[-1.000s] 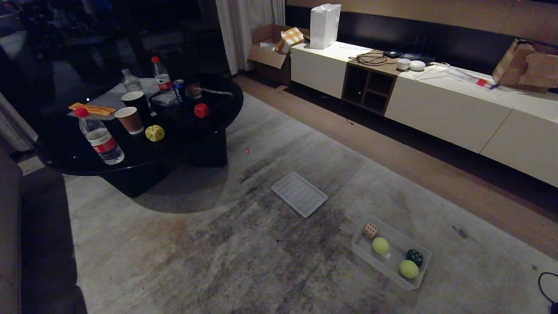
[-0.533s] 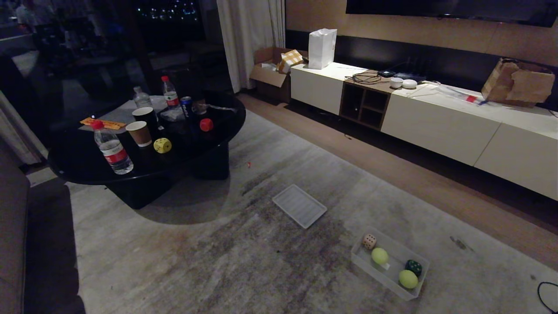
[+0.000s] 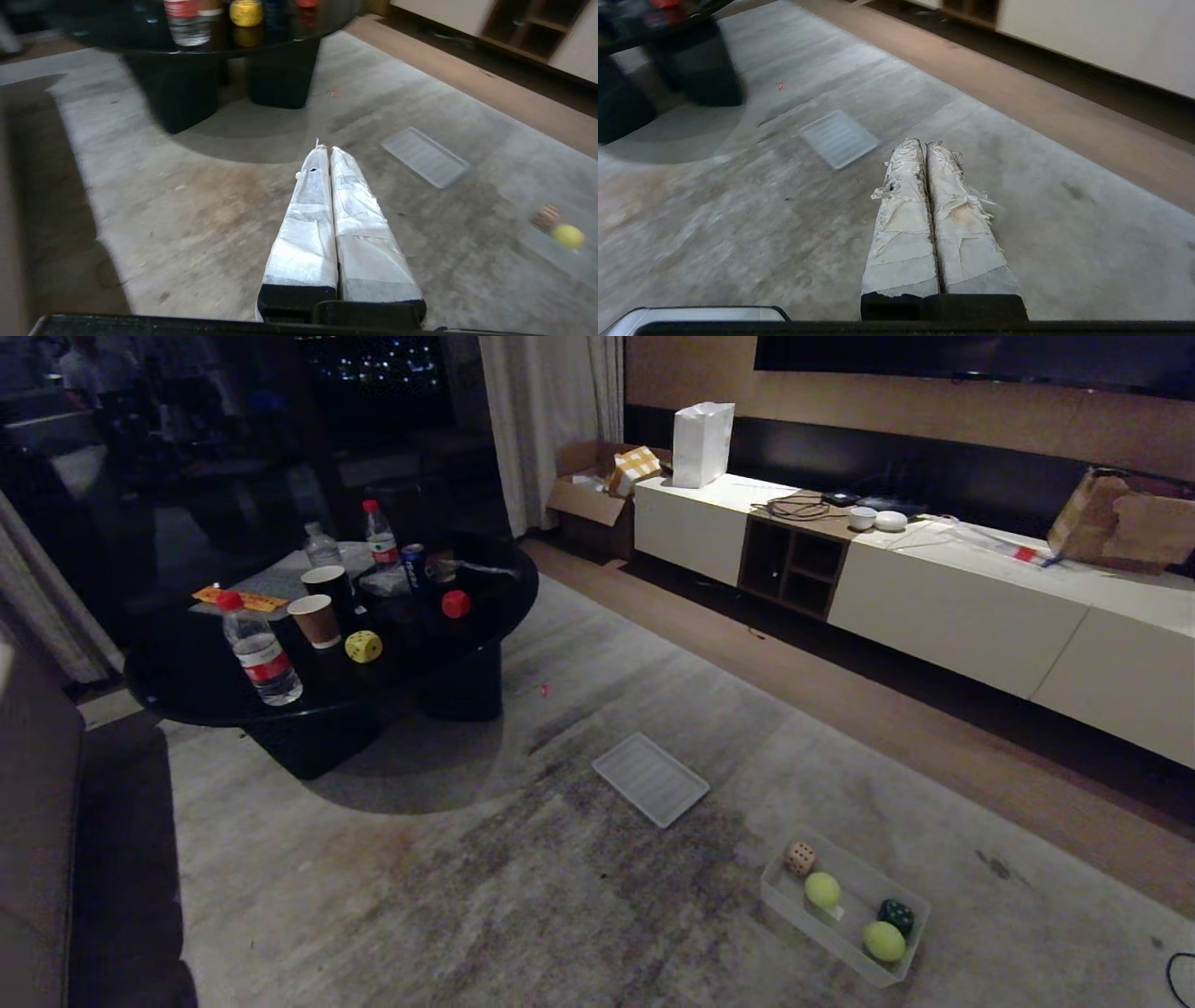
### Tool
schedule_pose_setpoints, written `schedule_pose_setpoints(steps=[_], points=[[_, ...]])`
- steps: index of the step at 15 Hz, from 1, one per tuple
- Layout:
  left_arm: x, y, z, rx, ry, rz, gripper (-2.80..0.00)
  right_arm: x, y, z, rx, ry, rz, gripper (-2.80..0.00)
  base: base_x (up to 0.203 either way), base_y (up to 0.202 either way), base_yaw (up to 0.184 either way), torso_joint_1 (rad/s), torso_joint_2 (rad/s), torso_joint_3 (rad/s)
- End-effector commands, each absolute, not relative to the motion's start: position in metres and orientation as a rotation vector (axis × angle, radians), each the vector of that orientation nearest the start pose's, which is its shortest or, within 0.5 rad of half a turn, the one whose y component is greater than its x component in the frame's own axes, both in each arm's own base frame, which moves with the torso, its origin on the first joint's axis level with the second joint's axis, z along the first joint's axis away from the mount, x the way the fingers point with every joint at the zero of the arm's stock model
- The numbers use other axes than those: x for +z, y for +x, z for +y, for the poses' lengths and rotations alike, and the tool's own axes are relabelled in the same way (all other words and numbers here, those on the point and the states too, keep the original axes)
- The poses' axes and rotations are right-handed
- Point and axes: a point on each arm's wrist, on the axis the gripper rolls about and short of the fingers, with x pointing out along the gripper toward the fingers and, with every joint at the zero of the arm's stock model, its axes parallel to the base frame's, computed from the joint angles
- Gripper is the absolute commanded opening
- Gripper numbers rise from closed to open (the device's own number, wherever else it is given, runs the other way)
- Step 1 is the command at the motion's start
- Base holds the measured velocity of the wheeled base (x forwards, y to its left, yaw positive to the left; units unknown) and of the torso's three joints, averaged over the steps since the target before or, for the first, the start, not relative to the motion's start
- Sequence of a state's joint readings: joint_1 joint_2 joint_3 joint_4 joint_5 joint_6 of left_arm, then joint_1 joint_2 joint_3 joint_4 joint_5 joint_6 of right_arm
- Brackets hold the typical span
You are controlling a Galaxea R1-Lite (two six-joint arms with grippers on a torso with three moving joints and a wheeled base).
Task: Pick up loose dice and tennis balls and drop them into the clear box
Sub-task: Pick up toys out of the box
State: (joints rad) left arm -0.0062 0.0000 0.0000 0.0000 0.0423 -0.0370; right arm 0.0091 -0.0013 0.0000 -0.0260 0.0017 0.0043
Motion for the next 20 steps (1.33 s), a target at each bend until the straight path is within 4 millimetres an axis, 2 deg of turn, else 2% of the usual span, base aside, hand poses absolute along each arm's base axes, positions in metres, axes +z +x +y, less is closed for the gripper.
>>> schedule_pose_setpoints(steps=[1,15,20], points=[[0.0751,-0.0226,0.0011,0.038,-0.038,0.002,-2.8,0.0755,-0.0221,-0.0002,0.012,0.005,-0.017,-2.8,-0.001,-0.009,0.134,-0.002,0.0,0.007],[0.0751,-0.0226,0.0011,0.038,-0.045,0.002,-2.8,0.0756,-0.0221,-0.0002,0.009,0.006,-0.017,-2.8,0.001,-0.007,0.161,0.004,0.0,0.004],[0.0751,-0.0226,0.0012,0.04,-0.051,0.002,-2.8,0.0756,-0.0221,-0.0002,0.011,0.006,-0.017,-2.8,0.0,-0.001,0.017,-0.001,0.0,0.001]])
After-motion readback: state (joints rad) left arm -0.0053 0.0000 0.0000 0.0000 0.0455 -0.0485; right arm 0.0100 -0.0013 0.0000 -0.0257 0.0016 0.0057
